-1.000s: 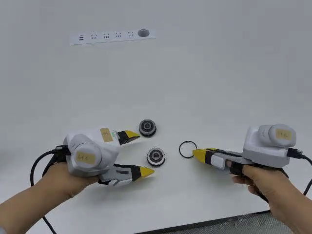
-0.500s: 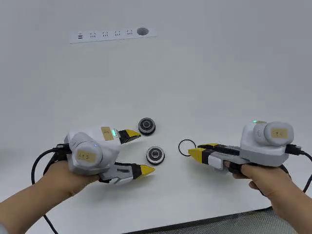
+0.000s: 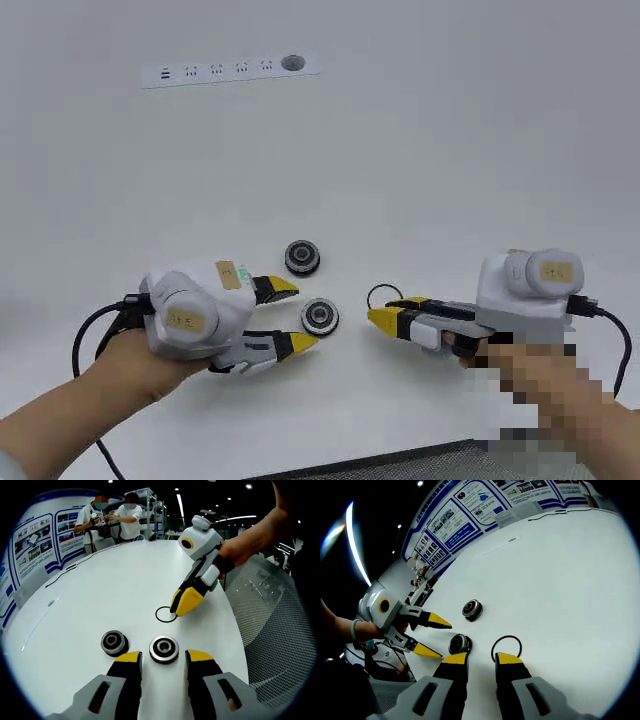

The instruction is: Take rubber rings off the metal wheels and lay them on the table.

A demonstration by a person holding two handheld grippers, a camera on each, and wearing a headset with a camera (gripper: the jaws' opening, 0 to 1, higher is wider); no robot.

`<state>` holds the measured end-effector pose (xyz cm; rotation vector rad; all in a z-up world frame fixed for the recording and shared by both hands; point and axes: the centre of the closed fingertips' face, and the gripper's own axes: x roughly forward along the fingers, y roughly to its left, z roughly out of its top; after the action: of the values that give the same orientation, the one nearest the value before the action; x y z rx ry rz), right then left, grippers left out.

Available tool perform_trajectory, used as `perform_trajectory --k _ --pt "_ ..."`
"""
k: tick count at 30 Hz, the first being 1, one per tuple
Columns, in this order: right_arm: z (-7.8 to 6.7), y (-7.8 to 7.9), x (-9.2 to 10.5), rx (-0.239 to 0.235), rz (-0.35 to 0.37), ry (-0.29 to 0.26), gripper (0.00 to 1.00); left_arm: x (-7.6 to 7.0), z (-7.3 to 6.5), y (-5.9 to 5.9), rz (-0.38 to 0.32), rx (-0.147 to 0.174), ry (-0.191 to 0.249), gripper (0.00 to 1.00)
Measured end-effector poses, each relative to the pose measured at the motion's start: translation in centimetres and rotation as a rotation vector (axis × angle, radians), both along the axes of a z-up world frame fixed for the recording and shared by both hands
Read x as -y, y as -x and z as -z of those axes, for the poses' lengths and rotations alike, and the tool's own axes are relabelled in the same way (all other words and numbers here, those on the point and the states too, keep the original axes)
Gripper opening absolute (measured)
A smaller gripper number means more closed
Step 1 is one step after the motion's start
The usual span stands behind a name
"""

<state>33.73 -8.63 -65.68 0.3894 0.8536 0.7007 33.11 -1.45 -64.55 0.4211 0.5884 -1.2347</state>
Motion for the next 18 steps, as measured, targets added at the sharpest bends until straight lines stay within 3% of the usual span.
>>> perform_trajectory --k 18 --pt "-0.1 0.3 -1.1 -0.015 -0.019 -0.029 0.21 1.3 0.3 -0.3 0.037 0.008 -0.026 0.21"
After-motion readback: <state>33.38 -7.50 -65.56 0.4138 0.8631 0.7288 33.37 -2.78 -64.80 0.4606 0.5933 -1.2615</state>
